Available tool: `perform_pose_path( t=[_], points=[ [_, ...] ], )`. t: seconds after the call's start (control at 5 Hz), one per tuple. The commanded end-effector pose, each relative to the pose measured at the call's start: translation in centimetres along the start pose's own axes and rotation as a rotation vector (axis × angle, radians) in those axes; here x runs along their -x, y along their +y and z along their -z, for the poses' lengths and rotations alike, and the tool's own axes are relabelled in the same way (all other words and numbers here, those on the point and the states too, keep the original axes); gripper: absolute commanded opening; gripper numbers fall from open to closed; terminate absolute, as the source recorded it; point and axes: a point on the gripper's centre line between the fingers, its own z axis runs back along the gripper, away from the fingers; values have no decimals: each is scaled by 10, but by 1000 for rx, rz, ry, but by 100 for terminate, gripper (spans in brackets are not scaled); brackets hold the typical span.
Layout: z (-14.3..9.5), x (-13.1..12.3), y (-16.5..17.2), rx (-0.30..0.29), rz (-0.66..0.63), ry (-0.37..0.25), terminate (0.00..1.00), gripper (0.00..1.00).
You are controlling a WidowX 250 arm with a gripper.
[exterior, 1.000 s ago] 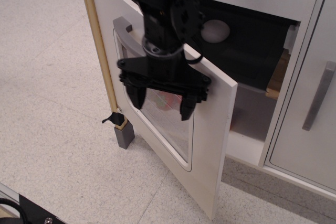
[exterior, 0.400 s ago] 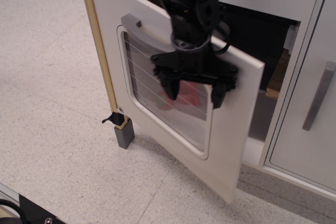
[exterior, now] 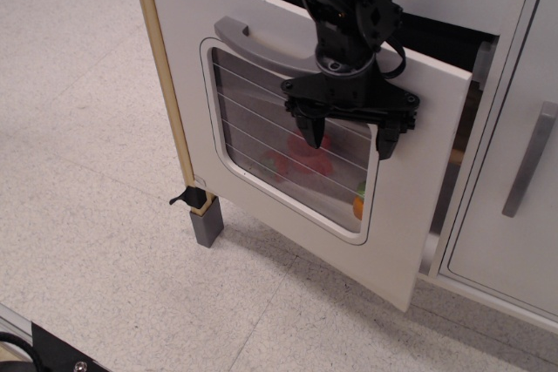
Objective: Close oven
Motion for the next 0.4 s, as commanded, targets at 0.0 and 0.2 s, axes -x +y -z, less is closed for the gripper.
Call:
perform_pose_path(
  t=[0.0,0.2],
  points=[
    [-11,-41,-9,-1,-9,-100,0,100],
    [-8,-50,-10,-12,-14,-126,0,100]
  ],
)
